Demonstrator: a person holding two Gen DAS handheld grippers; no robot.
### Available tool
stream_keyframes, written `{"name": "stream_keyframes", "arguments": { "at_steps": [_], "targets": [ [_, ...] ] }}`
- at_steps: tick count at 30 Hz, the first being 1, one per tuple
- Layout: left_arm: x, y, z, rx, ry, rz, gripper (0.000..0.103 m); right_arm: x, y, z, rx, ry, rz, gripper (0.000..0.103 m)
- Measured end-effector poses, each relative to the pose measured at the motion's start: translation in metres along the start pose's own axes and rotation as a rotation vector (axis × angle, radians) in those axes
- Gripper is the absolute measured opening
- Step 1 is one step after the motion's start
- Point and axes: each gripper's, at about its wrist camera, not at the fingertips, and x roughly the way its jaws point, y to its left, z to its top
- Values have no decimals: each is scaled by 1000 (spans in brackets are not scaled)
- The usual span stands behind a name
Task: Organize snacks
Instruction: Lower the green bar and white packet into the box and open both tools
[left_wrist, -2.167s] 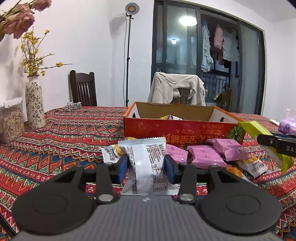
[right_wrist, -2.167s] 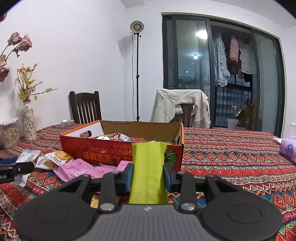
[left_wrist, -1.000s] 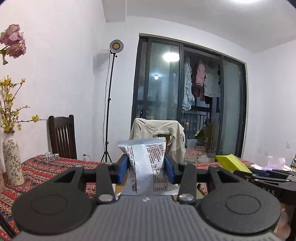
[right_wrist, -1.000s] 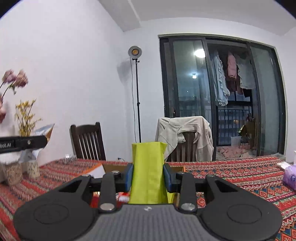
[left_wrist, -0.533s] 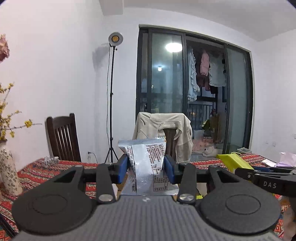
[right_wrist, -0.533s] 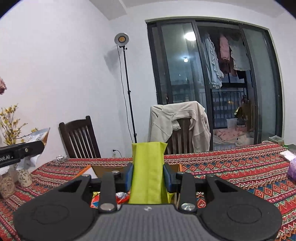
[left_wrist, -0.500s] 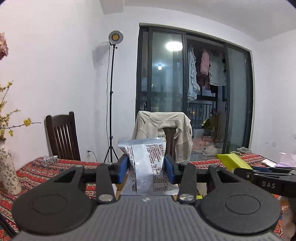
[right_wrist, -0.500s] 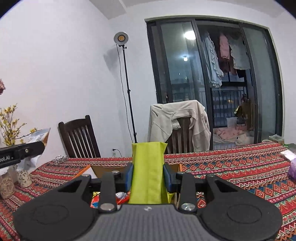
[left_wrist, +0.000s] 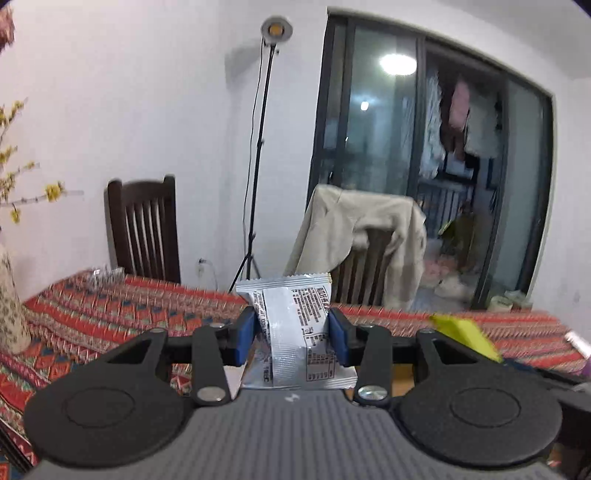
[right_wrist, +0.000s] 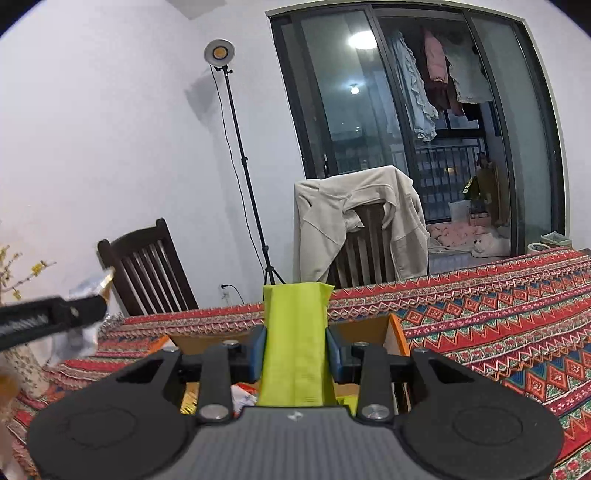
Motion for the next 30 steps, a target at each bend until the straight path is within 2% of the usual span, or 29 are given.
{"name": "stream_keyframes", "arguments": {
  "at_steps": [3,6,7,9,10,13,17,18,20,21,22,23,24,25,27,28,30],
  "targets": [
    [19,6,-20,13,18,35,43,8,-5,-15,-4,-7,-14,33],
    [33,16,-39,-24,43,58,43,18,-10,-26,2,38,-10,33],
    [36,17,-42,0,54,61,43,18,-13,-29,3,45,-12,33],
    [39,15,-47,39,37,64,43,21,-11,-31,-33,51,-23,33],
    [43,14,-48,47,54,61,43,23,-10,-32,-39,57,-31,33],
    [51,18,-50,16,106,27,43,28,-9,-38,-26,104,-21,33],
    [48,18,-50,13,98,32,43,29,-8,-39,-33,103,-37,33],
    [47,18,-50,13,92,35,46,28,-9,-39,-28,99,-44,33],
    [43,19,-48,-4,77,38,72,26,-11,-39,-24,91,-50,34],
    [42,21,-47,-24,61,39,97,24,-12,-38,-19,86,-52,39],
    [39,23,-47,-44,33,50,103,22,-12,-38,-13,82,-49,60],
    [36,25,-47,-53,6,66,103,19,-14,-37,-6,73,-47,72],
    [34,26,-46,-53,2,67,103,17,-15,-37,0,61,-46,92],
    [34,27,-45,-60,4,64,103,15,-17,-36,7,50,-47,97],
    [33,29,-45,-80,4,67,103,11,-20,-34,22,35,-47,98],
    [33,30,-46,-81,3,76,103,9,-22,-33,28,32,-48,103],
    [33,30,-47,-80,1,93,103,7,-26,-32,40,24,-60,103]
  ]
}}
